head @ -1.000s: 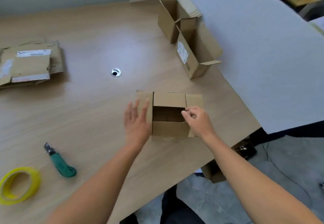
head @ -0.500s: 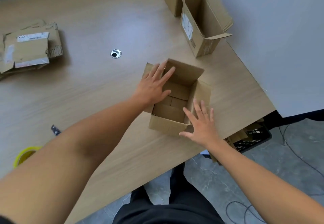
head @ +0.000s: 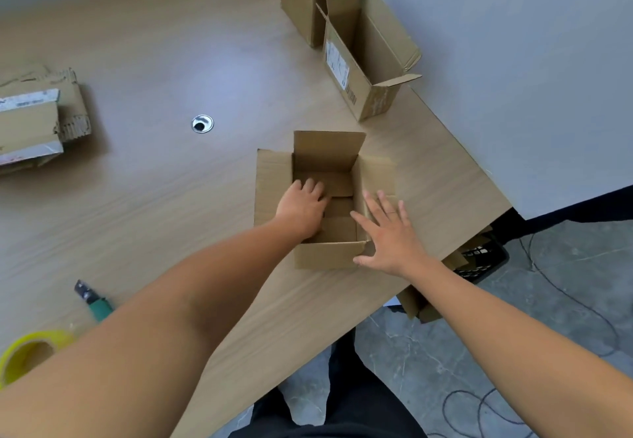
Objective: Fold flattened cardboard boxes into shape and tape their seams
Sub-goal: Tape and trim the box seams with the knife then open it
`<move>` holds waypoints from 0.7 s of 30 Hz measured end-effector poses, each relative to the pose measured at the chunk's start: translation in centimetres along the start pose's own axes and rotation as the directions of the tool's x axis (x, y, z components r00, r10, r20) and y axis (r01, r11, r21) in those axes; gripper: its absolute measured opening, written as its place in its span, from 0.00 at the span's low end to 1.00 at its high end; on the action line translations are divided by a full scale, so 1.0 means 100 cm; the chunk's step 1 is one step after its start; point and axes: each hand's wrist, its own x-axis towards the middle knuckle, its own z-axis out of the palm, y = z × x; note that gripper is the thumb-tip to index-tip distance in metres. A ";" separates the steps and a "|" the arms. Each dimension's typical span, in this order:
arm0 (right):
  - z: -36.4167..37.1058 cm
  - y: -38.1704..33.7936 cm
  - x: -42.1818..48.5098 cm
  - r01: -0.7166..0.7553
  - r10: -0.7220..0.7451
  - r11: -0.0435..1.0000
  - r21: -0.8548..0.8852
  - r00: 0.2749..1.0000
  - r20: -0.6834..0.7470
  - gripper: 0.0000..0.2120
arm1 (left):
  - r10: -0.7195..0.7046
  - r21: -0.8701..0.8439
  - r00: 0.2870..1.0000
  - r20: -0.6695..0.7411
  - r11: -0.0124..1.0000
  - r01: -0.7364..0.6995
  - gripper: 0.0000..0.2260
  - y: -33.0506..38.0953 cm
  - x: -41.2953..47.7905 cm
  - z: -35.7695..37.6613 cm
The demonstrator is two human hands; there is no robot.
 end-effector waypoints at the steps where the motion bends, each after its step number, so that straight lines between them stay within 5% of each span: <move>1: 0.000 0.001 0.001 0.008 -0.008 1.000 0.007 1.000 -0.003 0.47 | -0.022 0.045 0.999 0.046 0.999 0.020 0.34 0.001 0.003 0.000; 9: 0.004 0.011 0.003 0.060 -0.056 0.993 0.105 0.998 -0.035 0.45 | -0.030 0.161 0.997 0.078 0.987 0.017 0.35 -0.001 0.014 0.004; 15: -0.010 0.012 0.003 0.073 -0.074 0.996 0.047 0.997 0.001 0.47 | -0.148 -0.198 0.975 -0.167 0.974 0.114 0.24 -0.003 -0.022 -0.006; 18: -0.014 0.013 0.003 0.067 -0.068 0.997 0.034 0.997 0.020 0.51 | -0.383 -0.523 0.899 -0.213 0.822 0.226 0.27 -0.006 -0.044 0.009; 21: -0.015 0.020 0.001 0.054 -0.055 0.997 0.060 0.998 0.016 0.52 | -0.560 -0.825 0.828 -0.020 0.478 0.303 0.39 -0.001 -0.056 0.022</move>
